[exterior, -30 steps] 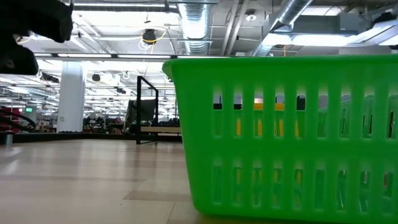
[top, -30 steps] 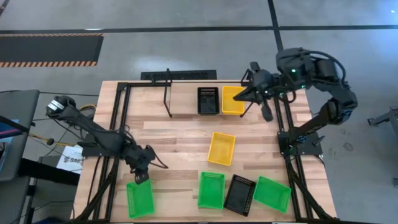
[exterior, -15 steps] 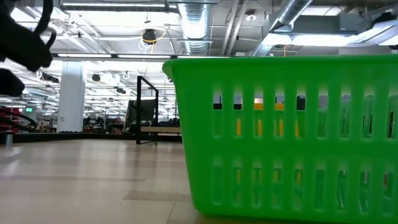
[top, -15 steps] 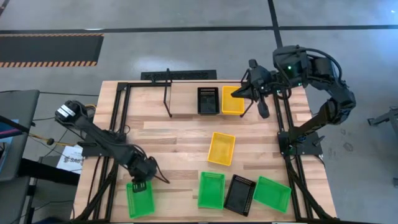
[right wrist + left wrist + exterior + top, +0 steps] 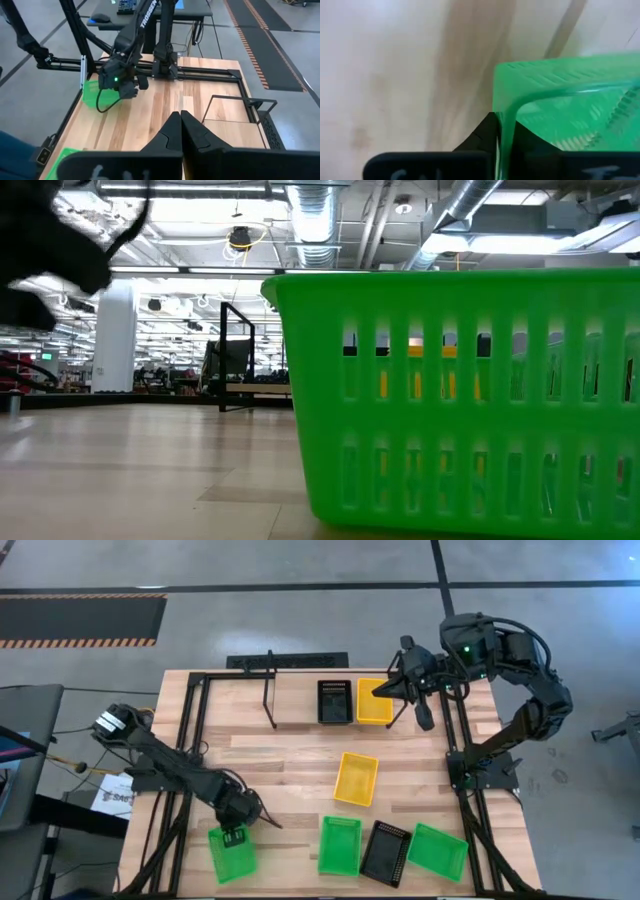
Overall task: Stack baskets on shelf by color
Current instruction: Put the bottom left green bin on the shelf
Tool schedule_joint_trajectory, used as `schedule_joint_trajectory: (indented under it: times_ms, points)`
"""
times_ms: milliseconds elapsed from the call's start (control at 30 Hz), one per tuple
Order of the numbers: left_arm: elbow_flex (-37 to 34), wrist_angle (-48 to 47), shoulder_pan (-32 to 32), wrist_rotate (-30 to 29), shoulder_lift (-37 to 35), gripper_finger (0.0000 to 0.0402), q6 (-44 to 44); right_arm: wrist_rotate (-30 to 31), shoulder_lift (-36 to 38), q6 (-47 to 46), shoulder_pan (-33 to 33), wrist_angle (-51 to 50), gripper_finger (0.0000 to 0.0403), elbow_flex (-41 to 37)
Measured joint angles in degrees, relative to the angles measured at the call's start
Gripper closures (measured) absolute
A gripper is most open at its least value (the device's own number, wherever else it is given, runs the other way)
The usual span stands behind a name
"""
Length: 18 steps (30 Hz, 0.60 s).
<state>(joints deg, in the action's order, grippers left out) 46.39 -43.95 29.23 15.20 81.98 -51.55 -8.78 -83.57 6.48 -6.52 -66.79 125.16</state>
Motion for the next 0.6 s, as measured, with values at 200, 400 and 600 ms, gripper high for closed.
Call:
schedule_joint_trajectory:
  times_ms: [200, 400, 600]
  points:
    - [10.54, -12.94, -4.97, -14.91, -7.12, 0.0401, 0.99, 0.0, 0.0, -0.02, -0.01, -0.01, 0.0397, 0.0]
    - [27.99, -33.78, -11.19, -29.83, -11.26, 0.0401, 5.93, 0.02, 0.0, 0.01, -0.02, -0.27, 0.0397, 0.0]
    - [49.5, -45.31, -22.01, -42.09, -7.31, 0.0401, 23.47, 0.02, 0.0, 0.01, 0.0, -0.44, 0.0397, 0.0]
